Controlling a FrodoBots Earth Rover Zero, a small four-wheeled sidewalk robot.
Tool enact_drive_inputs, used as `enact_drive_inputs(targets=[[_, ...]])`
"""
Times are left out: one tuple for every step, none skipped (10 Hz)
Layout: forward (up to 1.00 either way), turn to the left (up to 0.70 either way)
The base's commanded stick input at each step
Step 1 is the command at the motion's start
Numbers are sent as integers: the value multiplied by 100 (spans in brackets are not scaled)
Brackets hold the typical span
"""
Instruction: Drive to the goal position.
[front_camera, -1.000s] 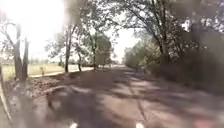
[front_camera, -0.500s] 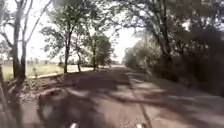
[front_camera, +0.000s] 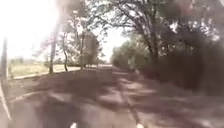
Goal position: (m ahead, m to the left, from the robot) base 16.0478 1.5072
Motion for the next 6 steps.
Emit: enact_drive_inputs(targets=[[49, 0], [49, 0], [49, 0], [49, 0], [49, 0], [49, 0]])
